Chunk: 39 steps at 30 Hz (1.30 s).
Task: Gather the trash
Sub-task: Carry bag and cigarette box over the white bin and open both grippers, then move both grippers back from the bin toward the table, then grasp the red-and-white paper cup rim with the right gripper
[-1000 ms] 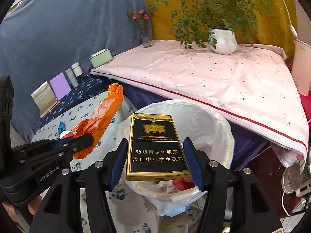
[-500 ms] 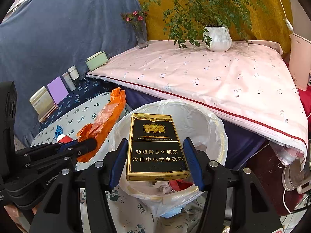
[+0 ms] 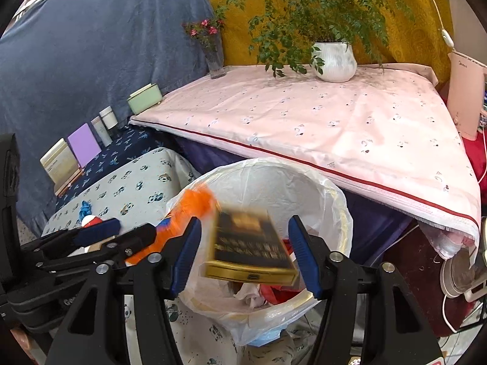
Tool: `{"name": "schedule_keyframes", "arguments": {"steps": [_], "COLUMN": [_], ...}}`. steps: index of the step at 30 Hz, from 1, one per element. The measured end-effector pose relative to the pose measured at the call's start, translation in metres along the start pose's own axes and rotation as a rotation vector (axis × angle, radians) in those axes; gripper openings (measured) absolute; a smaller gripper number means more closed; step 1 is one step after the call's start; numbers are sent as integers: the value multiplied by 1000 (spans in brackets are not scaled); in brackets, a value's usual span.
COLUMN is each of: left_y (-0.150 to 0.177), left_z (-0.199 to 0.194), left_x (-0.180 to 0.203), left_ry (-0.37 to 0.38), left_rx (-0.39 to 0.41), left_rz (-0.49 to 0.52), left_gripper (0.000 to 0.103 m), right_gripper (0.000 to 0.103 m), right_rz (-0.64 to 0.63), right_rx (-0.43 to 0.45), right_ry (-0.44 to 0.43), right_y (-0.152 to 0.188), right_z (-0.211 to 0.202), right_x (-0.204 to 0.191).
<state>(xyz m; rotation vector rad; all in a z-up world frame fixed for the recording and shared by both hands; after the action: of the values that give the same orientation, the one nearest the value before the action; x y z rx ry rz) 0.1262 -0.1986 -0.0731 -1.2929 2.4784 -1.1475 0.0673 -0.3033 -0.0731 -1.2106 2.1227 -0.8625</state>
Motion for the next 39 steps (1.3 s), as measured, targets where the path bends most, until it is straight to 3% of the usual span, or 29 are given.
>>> {"name": "schedule_keyframes", "arguments": {"steps": [15, 26, 39], "left_y": [7, 11, 34], "left_z": [-16, -38, -71], "left_x": [-32, -65, -138], "left_ry": [-43, -77, -151], "left_rx": [21, 59, 89], "left_rz": [-63, -111, -229], "left_gripper": [61, 61, 61], "right_gripper": [59, 59, 59], "right_rz": [-32, -97, -202], "right_rx": [-4, -8, -42], "right_ry": [-24, -59, -126], "right_y": [1, 4, 20], "right_z": [-7, -12, -10], "right_x": [-21, -63, -137]}}
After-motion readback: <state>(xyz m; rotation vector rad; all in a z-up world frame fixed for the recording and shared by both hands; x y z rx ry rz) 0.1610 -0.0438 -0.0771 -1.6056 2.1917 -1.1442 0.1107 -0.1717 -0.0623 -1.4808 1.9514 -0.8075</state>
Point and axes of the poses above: each gripper's, at about its wrist camera, not at the fingertips, and z roughly the way its jaws point, x to its right, y to its underside, the point moved 6 cm from there along z, roughly the way its jaws point, and after that the axes turned 9 degrees about y, right-handed, at the moved point
